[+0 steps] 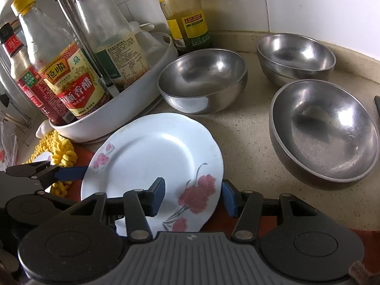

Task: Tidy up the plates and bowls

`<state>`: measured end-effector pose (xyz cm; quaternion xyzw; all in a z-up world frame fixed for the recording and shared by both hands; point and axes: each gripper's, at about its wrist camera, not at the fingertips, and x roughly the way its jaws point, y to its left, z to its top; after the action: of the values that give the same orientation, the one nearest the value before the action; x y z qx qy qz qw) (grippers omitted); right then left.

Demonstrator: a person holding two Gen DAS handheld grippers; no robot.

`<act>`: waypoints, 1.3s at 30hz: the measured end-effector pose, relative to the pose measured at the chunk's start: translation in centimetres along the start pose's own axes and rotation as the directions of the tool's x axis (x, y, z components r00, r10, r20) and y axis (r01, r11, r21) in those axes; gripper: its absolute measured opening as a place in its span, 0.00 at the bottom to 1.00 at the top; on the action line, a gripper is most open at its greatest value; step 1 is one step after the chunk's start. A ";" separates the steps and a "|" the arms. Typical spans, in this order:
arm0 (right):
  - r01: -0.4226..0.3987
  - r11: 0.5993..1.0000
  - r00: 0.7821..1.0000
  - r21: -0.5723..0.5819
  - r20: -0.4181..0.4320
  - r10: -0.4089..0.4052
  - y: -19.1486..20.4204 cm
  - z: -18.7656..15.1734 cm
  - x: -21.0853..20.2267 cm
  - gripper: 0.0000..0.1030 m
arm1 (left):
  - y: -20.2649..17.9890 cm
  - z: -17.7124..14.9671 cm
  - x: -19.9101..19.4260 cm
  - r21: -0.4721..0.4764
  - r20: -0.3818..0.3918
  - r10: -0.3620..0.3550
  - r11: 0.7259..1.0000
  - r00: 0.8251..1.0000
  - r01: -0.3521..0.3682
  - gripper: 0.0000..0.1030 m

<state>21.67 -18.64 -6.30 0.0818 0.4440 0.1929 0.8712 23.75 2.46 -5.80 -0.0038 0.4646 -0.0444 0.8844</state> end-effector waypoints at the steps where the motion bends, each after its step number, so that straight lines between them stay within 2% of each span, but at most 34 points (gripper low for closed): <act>1: 0.000 1.000 1.000 0.000 0.002 0.000 0.0 0.0 0.0 0.47 | 0.0 0.0 0.1 0.001 0.009 -0.002 1.000 1.000 0.002 1.00; 5: 0.003 1.000 1.000 -0.007 0.011 -0.003 0.0 0.1 0.1 0.47 | 0.0 -0.5 0.0 0.010 0.052 -0.010 1.000 0.999 0.009 1.00; 10: -0.002 1.000 1.000 0.026 0.014 0.001 -0.3 -0.1 -0.2 0.43 | 0.1 -0.2 -0.5 -0.013 0.034 0.000 1.000 0.999 0.001 0.93; 16: -0.016 0.999 0.999 0.041 0.033 0.015 -0.2 0.2 -1.2 0.42 | 0.8 0.0 -1.3 -0.062 0.027 -0.002 0.998 1.000 0.004 0.90; 20: -0.035 0.996 0.999 0.080 0.030 0.032 -0.4 0.5 -1.5 0.42 | 1.1 0.2 -2.4 -0.087 0.044 0.001 0.996 0.999 0.003 0.90; 28: -0.076 0.995 0.995 0.065 0.069 0.072 0.5 0.9 -3.0 0.42 | 1.3 0.3 -5.1 -0.100 0.095 0.042 0.994 0.995 -0.032 0.90; 39: -0.115 0.993 0.990 0.039 0.091 0.111 1.5 0.5 -6.8 0.42 | 0.3 -1.0 -8.4 -0.108 0.116 0.057 0.993 0.992 -0.045 0.90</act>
<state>18.06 -20.08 -0.52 0.1344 0.4036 0.2283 0.8757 18.20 3.44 0.55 -0.0410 0.4126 0.0032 0.9100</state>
